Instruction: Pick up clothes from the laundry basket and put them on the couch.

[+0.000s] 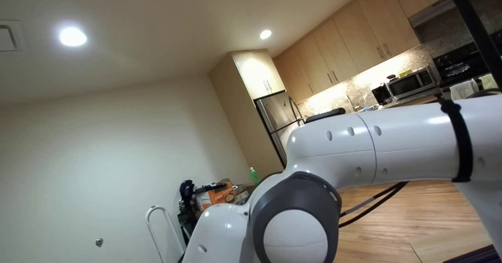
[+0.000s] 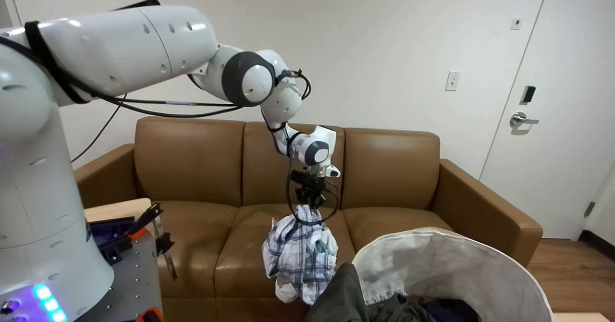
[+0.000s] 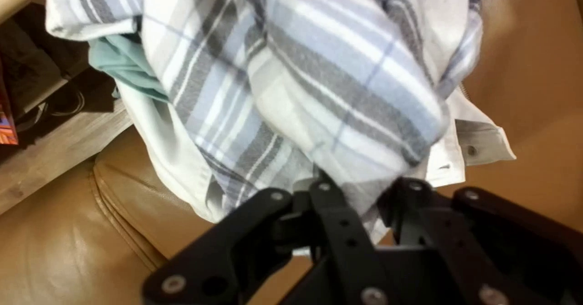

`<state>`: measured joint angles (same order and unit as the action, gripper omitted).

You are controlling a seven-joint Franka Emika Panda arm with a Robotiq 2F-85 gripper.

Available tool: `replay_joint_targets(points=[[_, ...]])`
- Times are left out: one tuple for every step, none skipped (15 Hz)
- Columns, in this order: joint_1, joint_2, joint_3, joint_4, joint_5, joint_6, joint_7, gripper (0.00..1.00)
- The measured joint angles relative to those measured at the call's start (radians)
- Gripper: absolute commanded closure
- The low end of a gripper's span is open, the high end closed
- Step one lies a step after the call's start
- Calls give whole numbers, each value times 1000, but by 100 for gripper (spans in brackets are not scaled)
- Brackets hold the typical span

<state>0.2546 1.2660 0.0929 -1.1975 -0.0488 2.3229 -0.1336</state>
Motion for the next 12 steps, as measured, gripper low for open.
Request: replay_joint_targets(points=[[3, 10, 1, 20, 0, -7, 0, 38], [7, 17, 1, 38, 0, -10, 0, 32], [10, 22, 3, 51, 0, -12, 0, 24], [11, 25, 8, 61, 0, -12, 0, 19], [12, 26, 14, 67, 0, -13, -1, 12], [11, 23, 21, 70, 1, -13, -1, 6], [11, 17, 27, 70, 1, -13, -1, 0], [11, 7, 33, 69, 3, -14, -1, 0], [9, -11, 40, 65, 5, -22, -1, 0], [5, -35, 49, 58, 9, -39, -1, 0], [-1, -65, 56, 45, 13, -59, -1, 0], [-8, -100, 60, 25, 16, -85, -1, 0]])
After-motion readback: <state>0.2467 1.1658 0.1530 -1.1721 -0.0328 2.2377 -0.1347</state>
